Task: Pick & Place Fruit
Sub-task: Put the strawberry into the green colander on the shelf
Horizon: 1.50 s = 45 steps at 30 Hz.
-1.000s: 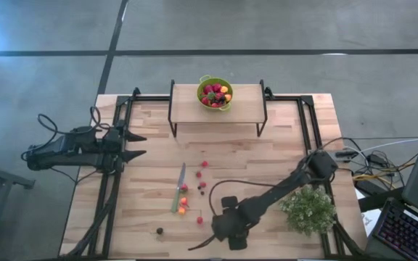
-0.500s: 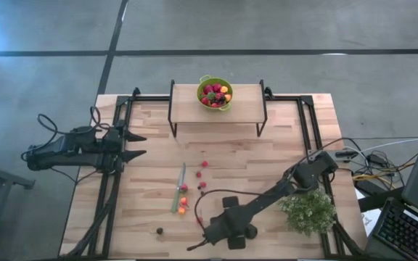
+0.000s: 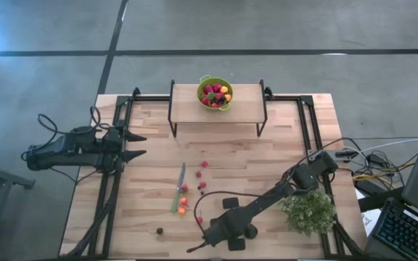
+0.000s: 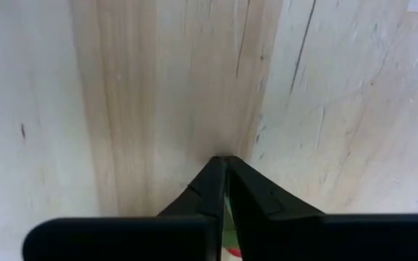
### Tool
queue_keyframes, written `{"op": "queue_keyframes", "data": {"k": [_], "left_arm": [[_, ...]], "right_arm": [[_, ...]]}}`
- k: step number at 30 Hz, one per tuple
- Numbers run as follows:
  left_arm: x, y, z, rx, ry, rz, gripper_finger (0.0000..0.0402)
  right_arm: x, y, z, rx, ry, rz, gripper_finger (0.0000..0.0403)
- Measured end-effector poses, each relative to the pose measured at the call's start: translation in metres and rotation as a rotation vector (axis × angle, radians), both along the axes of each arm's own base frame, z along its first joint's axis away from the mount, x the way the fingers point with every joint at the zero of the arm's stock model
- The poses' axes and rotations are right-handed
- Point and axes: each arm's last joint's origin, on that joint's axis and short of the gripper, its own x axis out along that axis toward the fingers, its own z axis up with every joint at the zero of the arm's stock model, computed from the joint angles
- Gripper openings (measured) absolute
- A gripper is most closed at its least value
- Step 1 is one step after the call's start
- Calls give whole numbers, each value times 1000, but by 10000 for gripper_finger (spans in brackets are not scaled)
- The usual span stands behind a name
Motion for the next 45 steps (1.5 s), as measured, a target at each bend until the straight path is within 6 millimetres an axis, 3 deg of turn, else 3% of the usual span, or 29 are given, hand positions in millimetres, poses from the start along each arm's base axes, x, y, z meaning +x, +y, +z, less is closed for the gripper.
{"op": "queue_keyframes", "data": {"k": [8, 12, 26, 38, 45], "left_arm": [[0, 0, 0, 0, 0, 0, 241], [0, 0, 0, 0, 0, 0, 241], [0, 0, 0, 0, 0, 0, 241], [0, 0, 0, 0, 0, 0, 241], [0, 0, 0, 0, 1, 0, 241]], "right_arm": [[-1, -2, 1, -30, -3, 34, 8], [-1, -12, 9, -100, 20, 68, 8], [0, -45, 97, -74, -191, 84, 8], [-1, -76, 143, -43, -327, 103, 8], [-2, -110, 169, -39, -392, 73, 8]]}}
